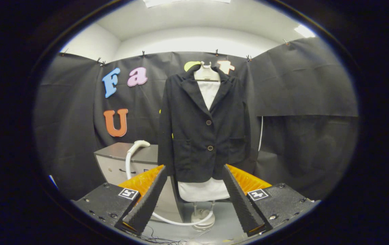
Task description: Iron the clothes twice with a garment steamer, once on the left side and once on the right side.
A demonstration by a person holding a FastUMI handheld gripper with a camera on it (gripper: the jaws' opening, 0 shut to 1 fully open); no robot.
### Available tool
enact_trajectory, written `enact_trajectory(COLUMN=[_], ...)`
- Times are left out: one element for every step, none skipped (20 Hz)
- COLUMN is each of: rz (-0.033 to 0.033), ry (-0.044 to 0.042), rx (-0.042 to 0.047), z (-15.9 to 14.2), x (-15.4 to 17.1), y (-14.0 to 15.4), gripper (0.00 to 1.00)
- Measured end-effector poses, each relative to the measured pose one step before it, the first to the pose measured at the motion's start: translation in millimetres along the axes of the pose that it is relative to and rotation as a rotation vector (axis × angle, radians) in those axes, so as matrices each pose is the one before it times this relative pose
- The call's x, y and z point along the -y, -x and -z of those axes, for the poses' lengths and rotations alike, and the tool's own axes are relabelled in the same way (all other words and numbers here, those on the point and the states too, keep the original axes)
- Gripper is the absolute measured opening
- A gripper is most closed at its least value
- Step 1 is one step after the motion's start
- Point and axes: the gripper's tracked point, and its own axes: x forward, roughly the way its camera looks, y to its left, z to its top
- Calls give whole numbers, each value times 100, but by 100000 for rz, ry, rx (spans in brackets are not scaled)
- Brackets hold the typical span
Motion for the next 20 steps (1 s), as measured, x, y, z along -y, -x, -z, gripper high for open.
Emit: enact_trajectory(rz=[-773, 116, -167, -463, -279, -1212, -1384, -1214, -1709, -1685, -1701, -1994, -2358, -2414, -1909, -2065, -2347, -1449, -1184, -1279], ry=[-563, 7, -4, -194, -303, -176, -16, 133, 219, 160, 92, 418, -284, -116, 131, 141, 305, 1040, 1004, 598], rx=[-301, -451, -264, -242, -674, -404, -158, -271, -377, -506, -157, -1197, -207, -373, -866, -834, -304, -570, -1268, -893], z=[-68, -39, -173, -259, -213, -321, -423, -349, -404, -403, -400, -225, -403, -473, -338, 38, -255, -182, 61, -78], x=[-613, -527, -540, -783, -737, -1078, -1103, -1066, -1181, -1276, -1186, -1297, -1375, -1466, -1377, -1383, -1476, -1277, -1114, -1327], y=[-323, -495, -469, -677, -669, -725, -859, -969, -1024, -1174, -1263, -1293, -1341, -1526, -1637, -1614, -1631, -1878, -1728, -1809], gripper=[100, 100, 100, 100, 100, 100, 100, 100, 100, 100, 100, 100, 100, 100, 100, 100, 100, 100, 100, 100])
